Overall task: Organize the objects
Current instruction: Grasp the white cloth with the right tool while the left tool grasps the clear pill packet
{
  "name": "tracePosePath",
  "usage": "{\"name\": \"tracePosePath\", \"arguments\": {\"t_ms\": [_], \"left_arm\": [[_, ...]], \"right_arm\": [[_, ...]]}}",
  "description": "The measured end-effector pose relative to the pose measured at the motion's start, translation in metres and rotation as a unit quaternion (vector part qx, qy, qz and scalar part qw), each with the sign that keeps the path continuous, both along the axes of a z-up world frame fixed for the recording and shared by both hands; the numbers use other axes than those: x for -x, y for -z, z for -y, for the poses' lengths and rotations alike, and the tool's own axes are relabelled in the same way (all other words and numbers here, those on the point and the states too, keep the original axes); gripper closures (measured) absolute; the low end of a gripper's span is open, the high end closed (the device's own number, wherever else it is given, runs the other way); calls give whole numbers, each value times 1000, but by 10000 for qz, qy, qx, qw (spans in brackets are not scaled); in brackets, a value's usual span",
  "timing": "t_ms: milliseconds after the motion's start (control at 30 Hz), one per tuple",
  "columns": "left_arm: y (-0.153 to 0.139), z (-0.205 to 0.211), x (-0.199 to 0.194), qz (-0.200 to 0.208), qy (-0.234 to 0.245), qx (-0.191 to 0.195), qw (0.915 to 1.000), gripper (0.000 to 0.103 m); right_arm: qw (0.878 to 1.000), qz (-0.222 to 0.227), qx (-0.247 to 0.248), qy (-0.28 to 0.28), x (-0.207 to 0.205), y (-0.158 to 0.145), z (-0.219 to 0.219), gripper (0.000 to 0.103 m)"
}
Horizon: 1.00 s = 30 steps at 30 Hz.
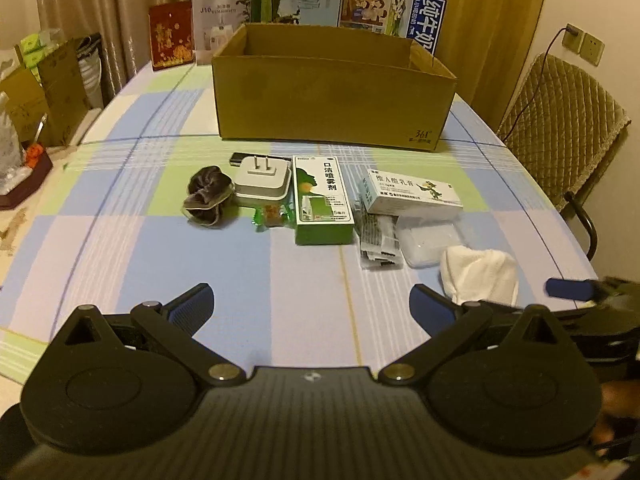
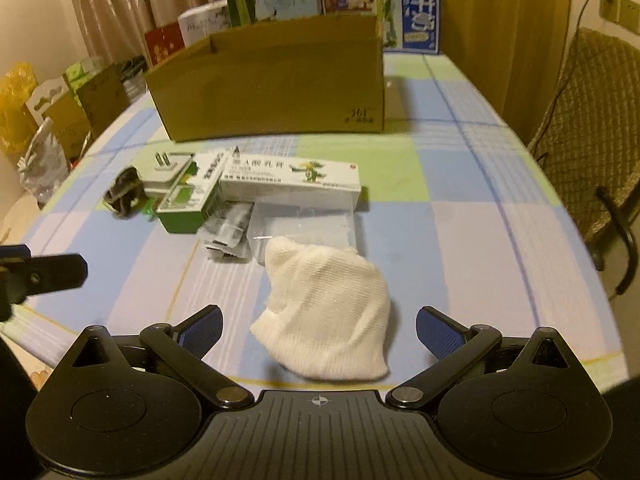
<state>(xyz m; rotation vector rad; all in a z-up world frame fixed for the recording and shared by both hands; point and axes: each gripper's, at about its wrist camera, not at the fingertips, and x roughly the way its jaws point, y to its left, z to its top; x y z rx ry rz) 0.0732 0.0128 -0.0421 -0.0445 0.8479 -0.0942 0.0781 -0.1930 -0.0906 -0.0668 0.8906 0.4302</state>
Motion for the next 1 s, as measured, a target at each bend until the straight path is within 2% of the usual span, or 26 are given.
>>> {"name": "tracePosePath", "arguments": {"t_ms": [33, 100, 167, 233, 300, 400, 533, 600, 767, 833, 1000], "left_arm": [[2, 0, -4, -31, 6, 16, 10000, 1], [7, 1, -11, -63, 14, 9, 10000, 1], [12, 4, -18, -87, 61, -3, 9999, 1], [16, 6, -24, -126, 122, -1, 9998, 1], [20, 10, -29, -136, 193, 13, 9997, 1], [27, 16, -36, -161, 338, 11, 9993, 1], [36, 26, -46, -177, 553, 15, 9983, 11], [40, 32, -52, -191, 692, 35, 9974, 15], [53, 50, -70, -161, 1084, -36, 9940, 32], [56, 56, -78, -145, 1193, 17, 9928, 35], [67, 71, -94, -18, 1349, -214, 9906, 40]], "right_arm": [[10000, -19, 41, -21, -4, 5, -3, 6], [9999, -90, 116, -73, -10, 15, -6, 17], [9998, -173, 122, -49, -16, 23, -7, 20], [9997, -213, 95, -66, -19, 27, -6, 29], [9998, -191, 72, -58, -21, 29, -5, 46], [9999, -141, -42, -31, -24, 25, -1, 64], [9997, 70, -11, 220, -28, 18, 9, 68], [9995, 17, -79, 315, -34, 18, 16, 68], [9985, -87, -189, 502, -48, 19, 28, 68], [9982, -126, -246, 539, -52, 18, 30, 68], [9979, -169, -282, 561, -54, 20, 31, 68]]}}
